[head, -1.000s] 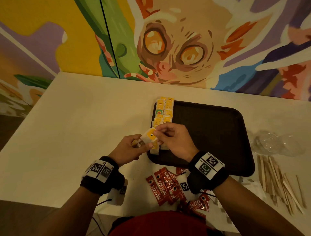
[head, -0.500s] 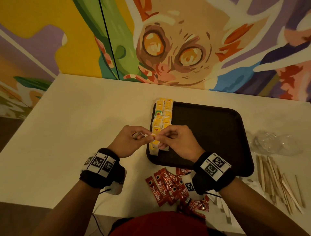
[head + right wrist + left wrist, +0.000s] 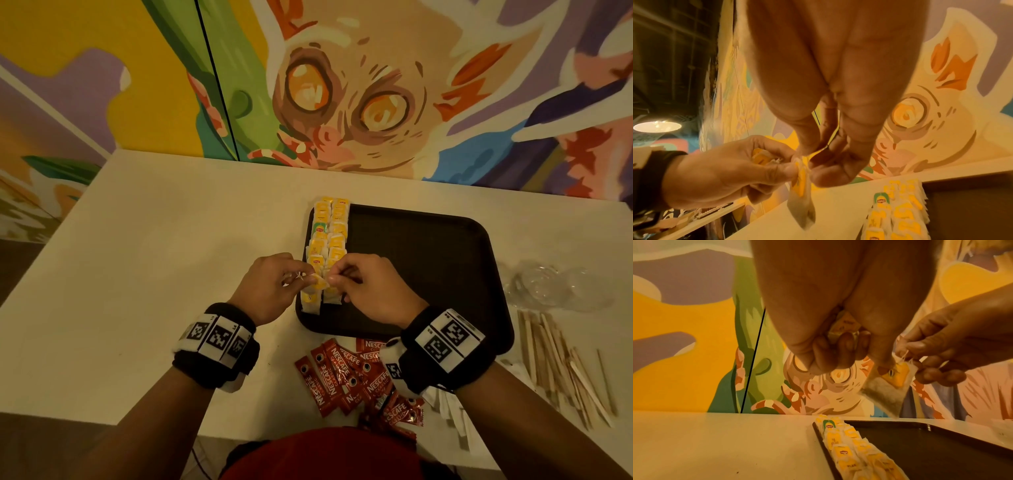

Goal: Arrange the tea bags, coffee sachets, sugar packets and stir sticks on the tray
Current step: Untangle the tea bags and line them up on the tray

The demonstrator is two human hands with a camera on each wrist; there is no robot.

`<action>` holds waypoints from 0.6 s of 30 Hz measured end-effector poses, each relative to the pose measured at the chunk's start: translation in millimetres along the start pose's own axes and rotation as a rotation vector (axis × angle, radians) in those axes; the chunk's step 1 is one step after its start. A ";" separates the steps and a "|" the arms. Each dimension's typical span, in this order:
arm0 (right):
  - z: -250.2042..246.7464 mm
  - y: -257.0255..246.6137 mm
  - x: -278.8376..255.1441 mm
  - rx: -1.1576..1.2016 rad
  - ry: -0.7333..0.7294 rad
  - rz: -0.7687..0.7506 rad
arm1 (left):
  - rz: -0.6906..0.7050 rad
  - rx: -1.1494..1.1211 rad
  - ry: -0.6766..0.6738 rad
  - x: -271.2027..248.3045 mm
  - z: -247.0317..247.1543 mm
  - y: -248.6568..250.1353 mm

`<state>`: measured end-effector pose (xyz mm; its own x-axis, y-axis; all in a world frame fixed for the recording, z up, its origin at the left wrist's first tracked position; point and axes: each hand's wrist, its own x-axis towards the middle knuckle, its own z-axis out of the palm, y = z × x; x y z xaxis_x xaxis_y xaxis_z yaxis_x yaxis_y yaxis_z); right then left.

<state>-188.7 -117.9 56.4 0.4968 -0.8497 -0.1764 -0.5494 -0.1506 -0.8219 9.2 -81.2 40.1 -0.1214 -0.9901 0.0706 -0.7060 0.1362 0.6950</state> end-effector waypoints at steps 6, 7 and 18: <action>-1.4 -1.5 0.4 -0.021 0.021 -0.081 | 0.046 0.047 -0.035 1.6 -0.6 3.5; -1.8 -1.6 0.4 -0.020 0.034 -0.097 | 0.048 0.044 -0.039 1.7 -0.6 3.8; -14.7 -2.0 2.7 -0.036 0.046 -0.241 | 0.023 -0.158 -0.095 -1.7 -5.3 13.9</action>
<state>-196.1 -127.3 65.5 0.5856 -0.8092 0.0475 -0.4427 -0.3683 -0.8175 3.3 -77.9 53.5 -0.2071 -0.9780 0.0253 -0.5849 0.1445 0.7981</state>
